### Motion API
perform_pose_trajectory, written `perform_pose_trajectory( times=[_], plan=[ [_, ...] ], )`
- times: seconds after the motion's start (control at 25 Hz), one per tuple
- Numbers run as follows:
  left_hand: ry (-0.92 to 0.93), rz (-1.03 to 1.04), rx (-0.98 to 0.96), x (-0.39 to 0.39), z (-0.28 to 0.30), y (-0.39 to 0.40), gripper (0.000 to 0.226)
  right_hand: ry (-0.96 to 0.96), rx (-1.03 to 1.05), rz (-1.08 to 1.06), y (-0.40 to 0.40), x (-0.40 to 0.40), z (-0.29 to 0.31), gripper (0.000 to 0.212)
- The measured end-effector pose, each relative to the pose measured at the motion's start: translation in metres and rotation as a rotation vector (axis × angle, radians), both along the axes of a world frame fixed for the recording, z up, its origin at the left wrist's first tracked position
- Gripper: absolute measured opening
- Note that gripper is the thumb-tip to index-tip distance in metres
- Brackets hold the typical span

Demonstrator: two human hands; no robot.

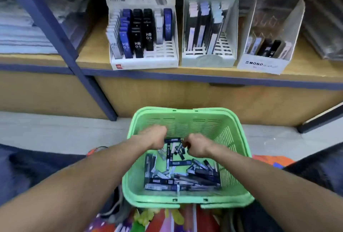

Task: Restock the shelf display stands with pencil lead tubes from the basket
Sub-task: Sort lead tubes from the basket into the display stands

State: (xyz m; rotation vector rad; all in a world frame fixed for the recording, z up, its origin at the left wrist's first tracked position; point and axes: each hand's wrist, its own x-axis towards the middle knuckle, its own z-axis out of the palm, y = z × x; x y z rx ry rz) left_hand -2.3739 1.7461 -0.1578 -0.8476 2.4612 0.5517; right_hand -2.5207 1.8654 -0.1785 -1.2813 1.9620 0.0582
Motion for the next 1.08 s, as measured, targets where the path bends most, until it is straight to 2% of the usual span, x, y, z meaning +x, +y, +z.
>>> perform_pose_trajectory(
  times=[0.16, 0.28, 0.36, 0.44, 0.56, 0.64, 0.8, 0.88, 0.96, 1.08],
  plan=[
    [-0.127, 0.143, 0.136, 0.005, -0.058, 0.016, 0.025, 0.051, 0.094, -0.052, 0.008, 0.001, -0.061, 0.047],
    [-0.207, 0.168, 0.206, 0.008, -0.085, 0.019, 0.036, 0.047, 0.17, 0.009, 0.014, 0.001, -0.086, 0.049],
    [-0.324, 0.086, 0.232, 0.011, -0.102, 0.023, 0.059, 0.147, 0.235, 0.176, 0.022, -0.003, -0.097, 0.063],
    [-0.46, -0.097, 0.142, 0.014, -0.117, 0.03, 0.083, 0.307, 0.361, 0.365, 0.032, -0.006, -0.102, 0.085],
    [-0.51, -0.344, 0.008, 0.022, -0.132, 0.045, 0.097, 0.424, 0.496, 0.507, 0.044, -0.004, -0.107, 0.103],
    [-0.498, -0.41, -0.017, 0.023, -0.137, 0.052, 0.097, 0.471, 0.498, 0.569, 0.049, 0.001, -0.109, 0.104],
    [-0.473, -0.487, -0.052, 0.02, -0.14, 0.054, 0.098, 0.519, 0.372, 0.608, 0.056, -0.003, -0.111, 0.091],
    [-0.459, -0.494, -0.034, 0.021, -0.143, 0.051, 0.1, 0.503, 0.324, 0.602, 0.06, -0.01, -0.112, 0.097],
    [-0.448, -0.47, -0.015, 0.023, -0.147, 0.05, 0.099, 0.468, 0.295, 0.579, 0.062, -0.013, -0.114, 0.103],
    [-0.402, -0.336, -0.014, 0.023, -0.155, 0.053, 0.091, 0.408, 0.246, 0.455, 0.059, -0.012, -0.119, 0.1]
  ],
)
